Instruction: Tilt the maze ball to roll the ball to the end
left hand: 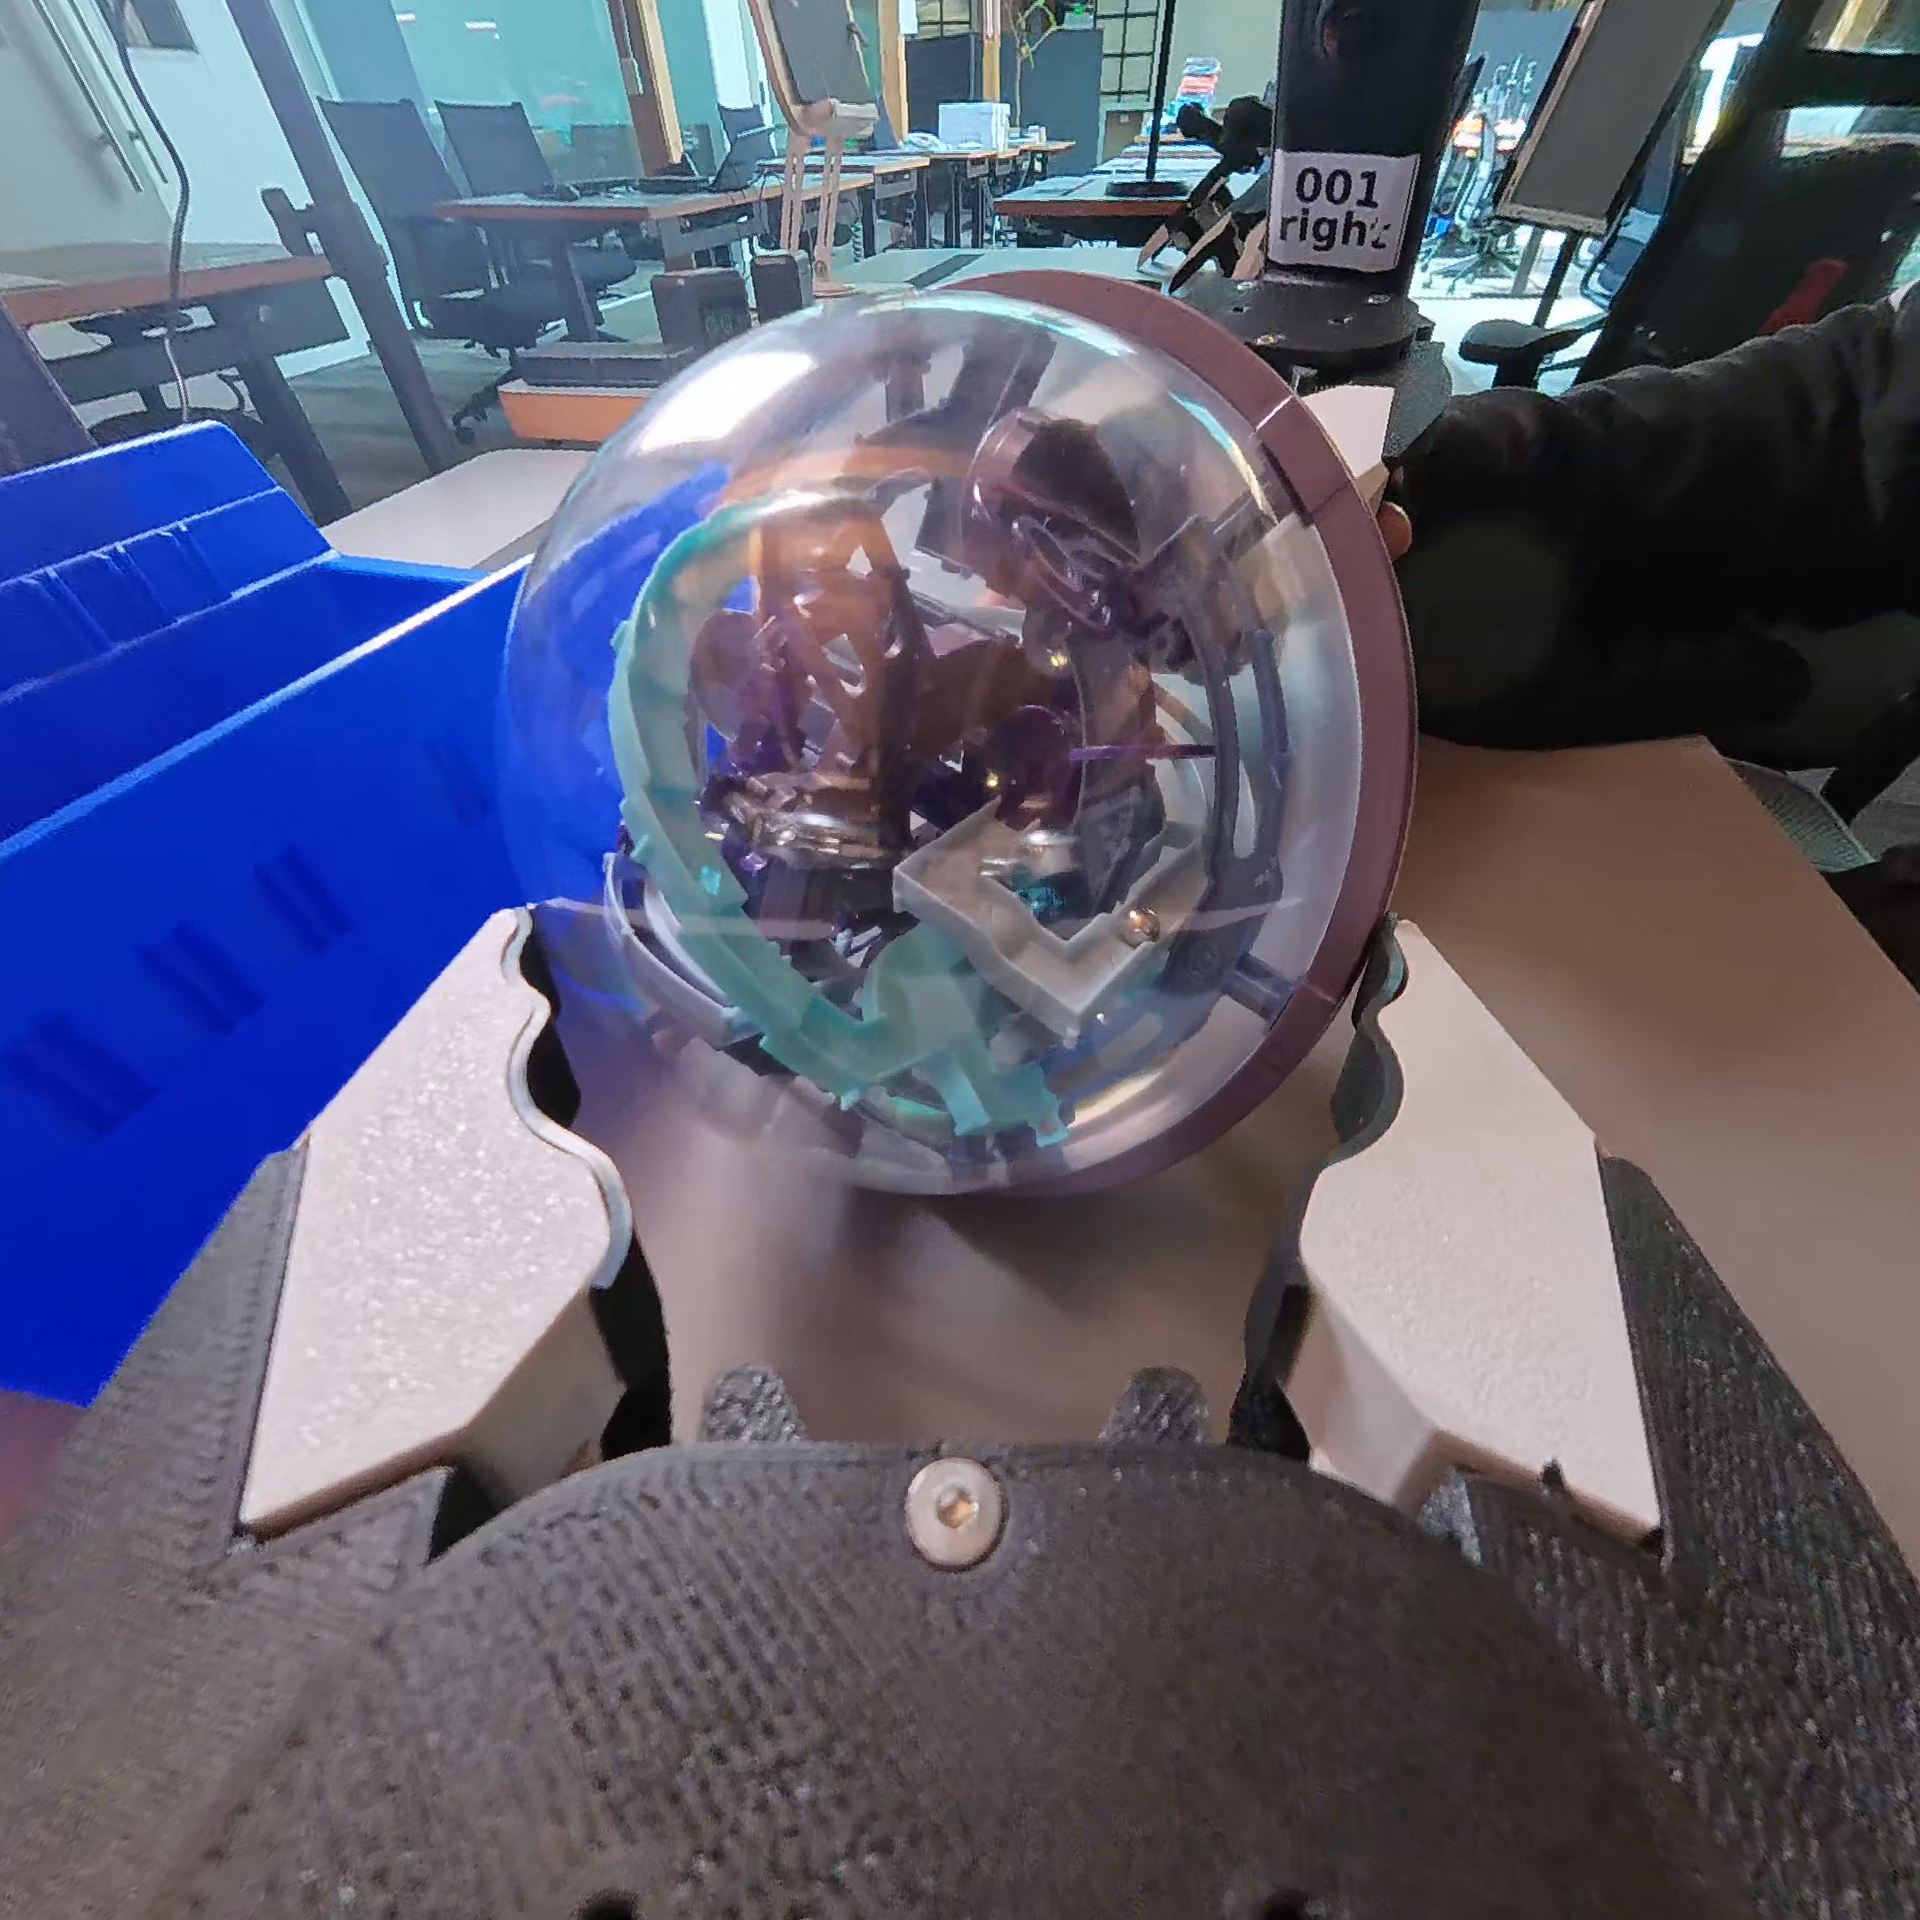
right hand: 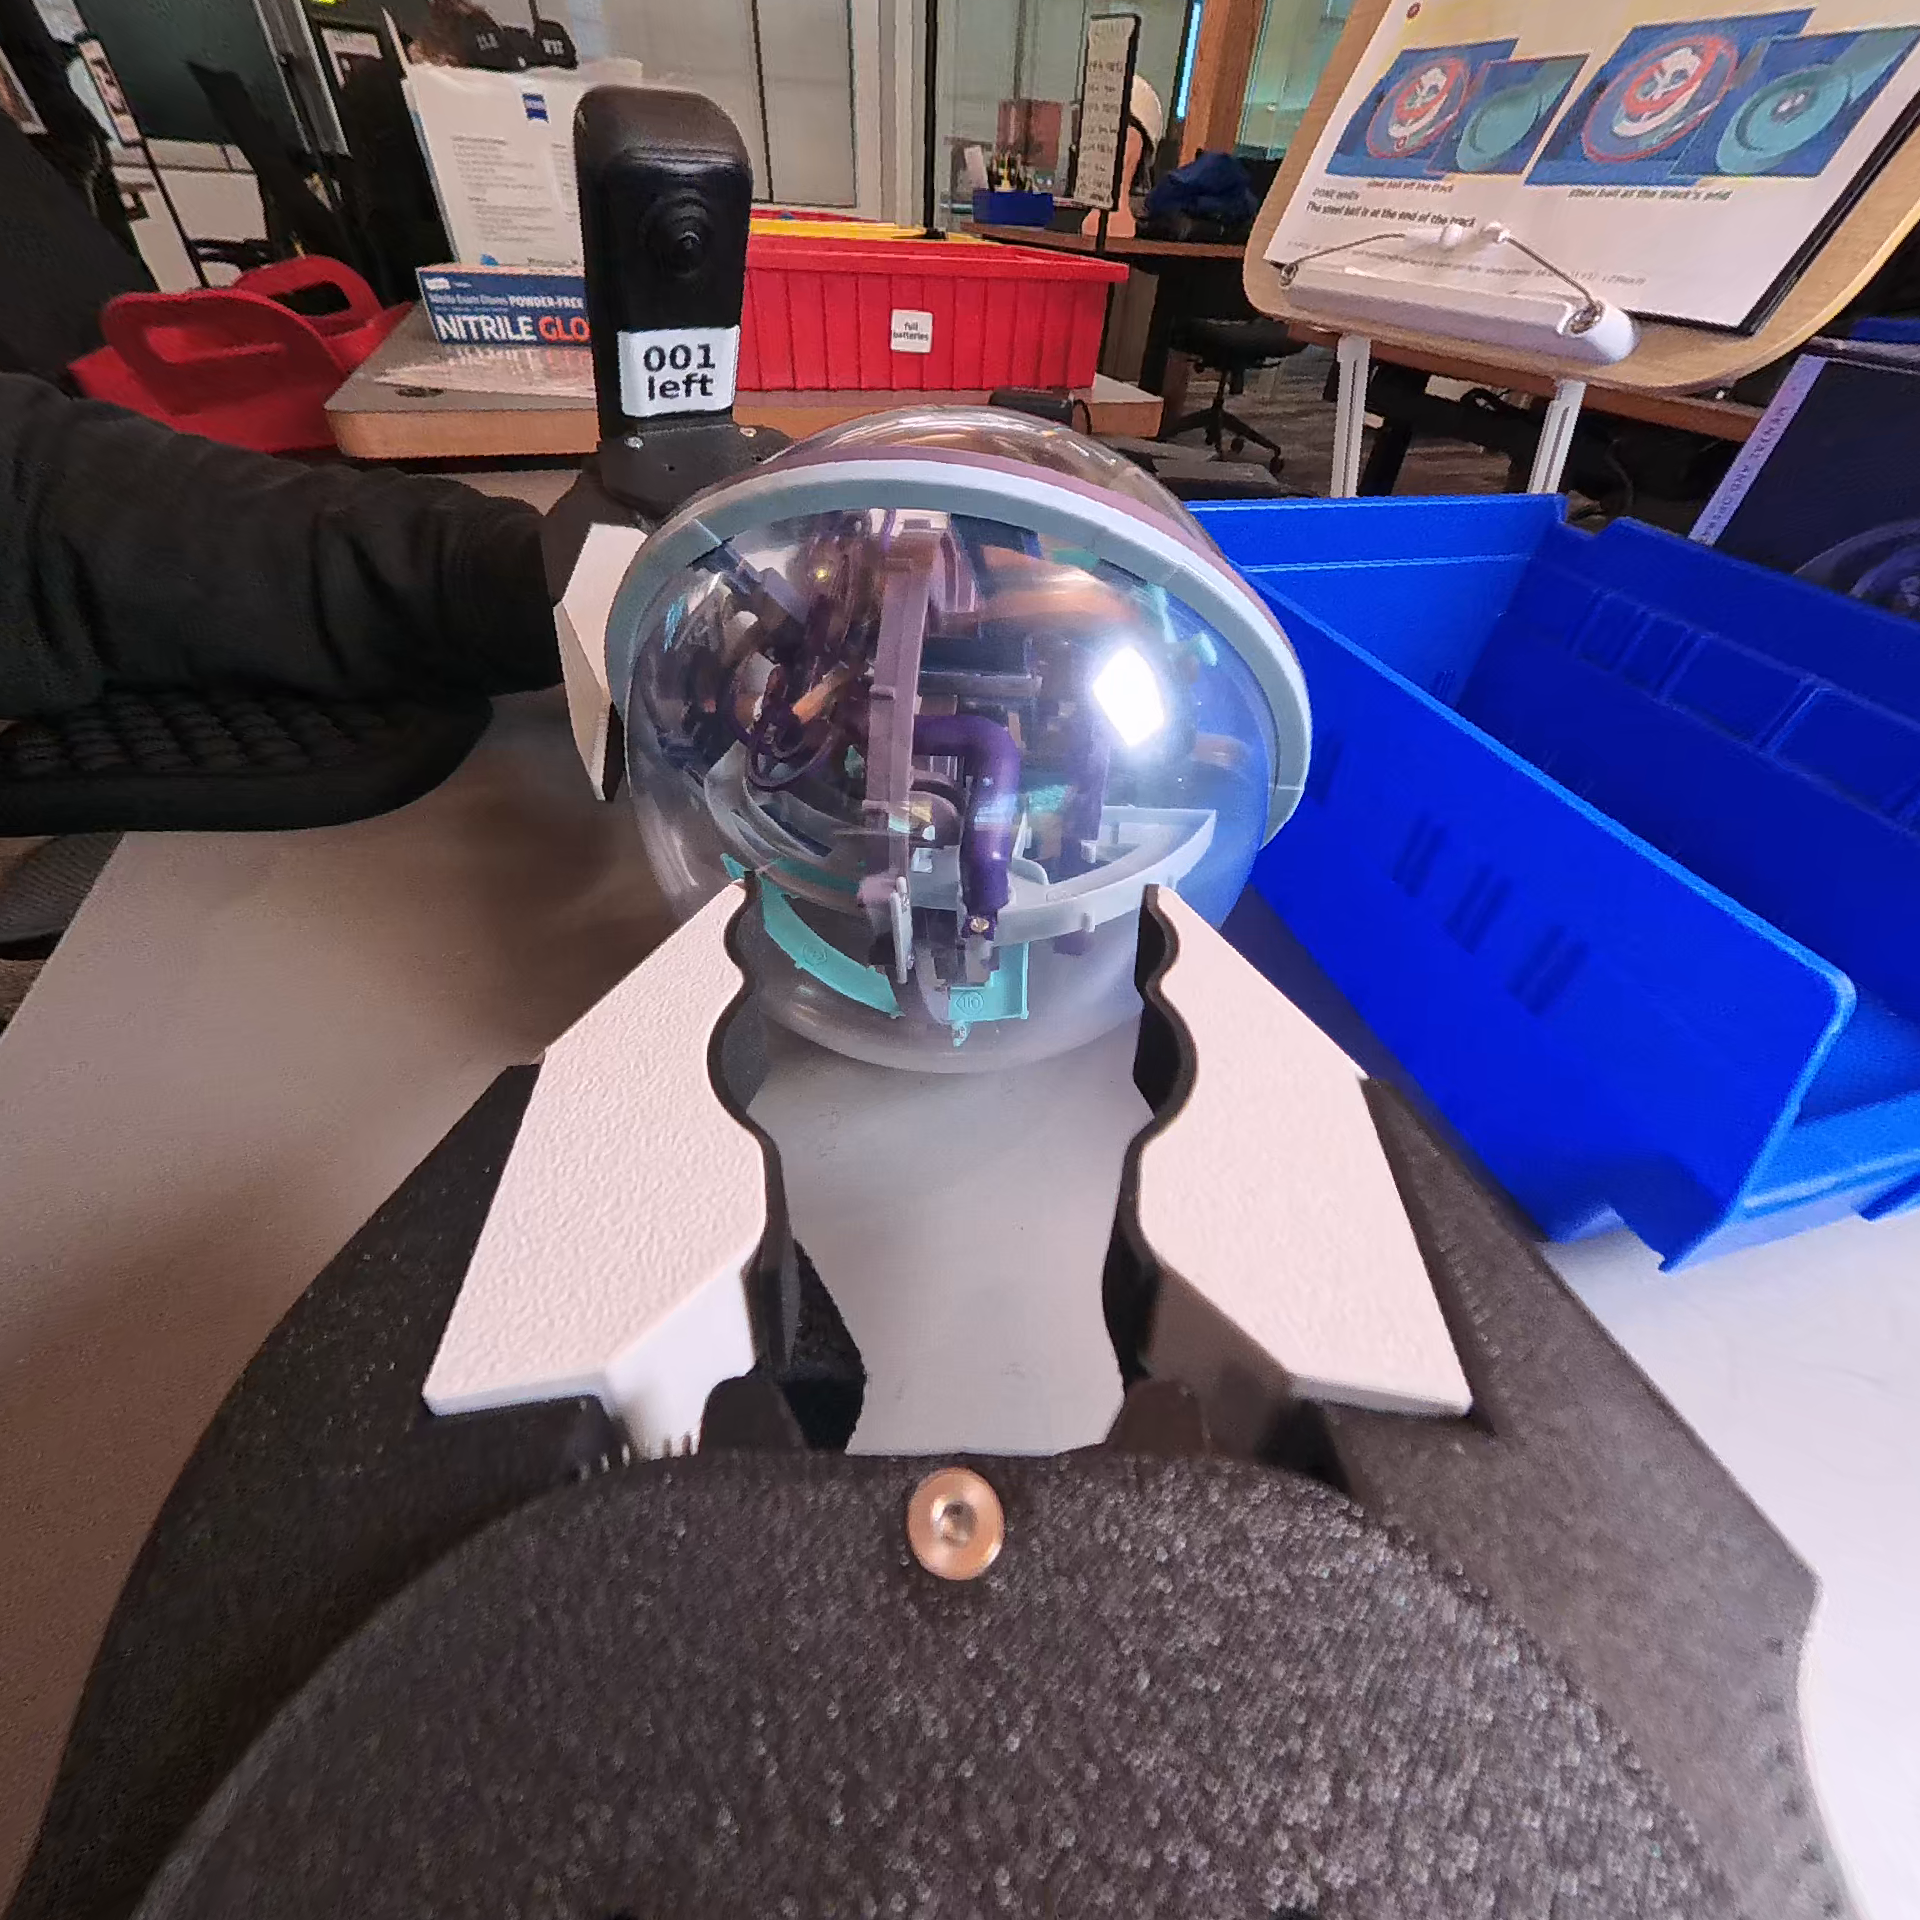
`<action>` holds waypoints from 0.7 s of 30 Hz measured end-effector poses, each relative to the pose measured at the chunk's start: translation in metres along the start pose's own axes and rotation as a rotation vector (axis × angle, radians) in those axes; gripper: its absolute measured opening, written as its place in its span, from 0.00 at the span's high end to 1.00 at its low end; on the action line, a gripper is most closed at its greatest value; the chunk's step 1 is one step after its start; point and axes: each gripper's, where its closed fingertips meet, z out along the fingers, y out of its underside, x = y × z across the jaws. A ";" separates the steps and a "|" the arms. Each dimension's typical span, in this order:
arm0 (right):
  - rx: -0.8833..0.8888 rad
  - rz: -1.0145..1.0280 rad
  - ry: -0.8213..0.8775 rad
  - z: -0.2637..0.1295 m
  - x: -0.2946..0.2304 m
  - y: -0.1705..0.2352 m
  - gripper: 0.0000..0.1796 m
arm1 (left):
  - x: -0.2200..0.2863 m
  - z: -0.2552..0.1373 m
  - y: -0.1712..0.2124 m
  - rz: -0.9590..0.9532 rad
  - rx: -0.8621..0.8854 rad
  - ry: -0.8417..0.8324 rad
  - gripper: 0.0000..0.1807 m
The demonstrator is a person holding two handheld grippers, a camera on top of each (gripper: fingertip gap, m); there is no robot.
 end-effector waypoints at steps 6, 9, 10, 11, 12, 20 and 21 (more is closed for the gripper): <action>-0.002 0.003 0.000 -0.001 0.000 0.004 0.61 | 0.000 0.001 -0.001 0.118 -0.007 -0.041 0.18; 0.008 0.018 0.001 -0.001 0.000 0.004 0.61 | 0.001 0.002 -0.002 0.121 0.001 -0.043 0.18; 0.013 0.022 0.003 -0.001 0.000 0.003 0.61 | 0.001 0.002 -0.002 0.104 0.005 -0.039 0.18; 0.013 0.020 0.004 -0.001 0.000 0.003 0.60 | 0.001 0.002 -0.001 0.094 0.007 -0.037 0.18; 0.013 0.019 0.004 -0.001 0.000 0.003 0.60 | 0.001 0.002 -0.001 0.095 0.007 -0.039 0.18; 0.024 0.024 0.009 -0.002 -0.001 0.001 0.60 | 0.002 0.003 -0.001 0.033 0.013 -0.016 0.18; 0.025 0.027 0.009 -0.002 -0.001 0.001 0.60 | 0.002 0.003 -0.001 0.032 0.014 -0.016 0.18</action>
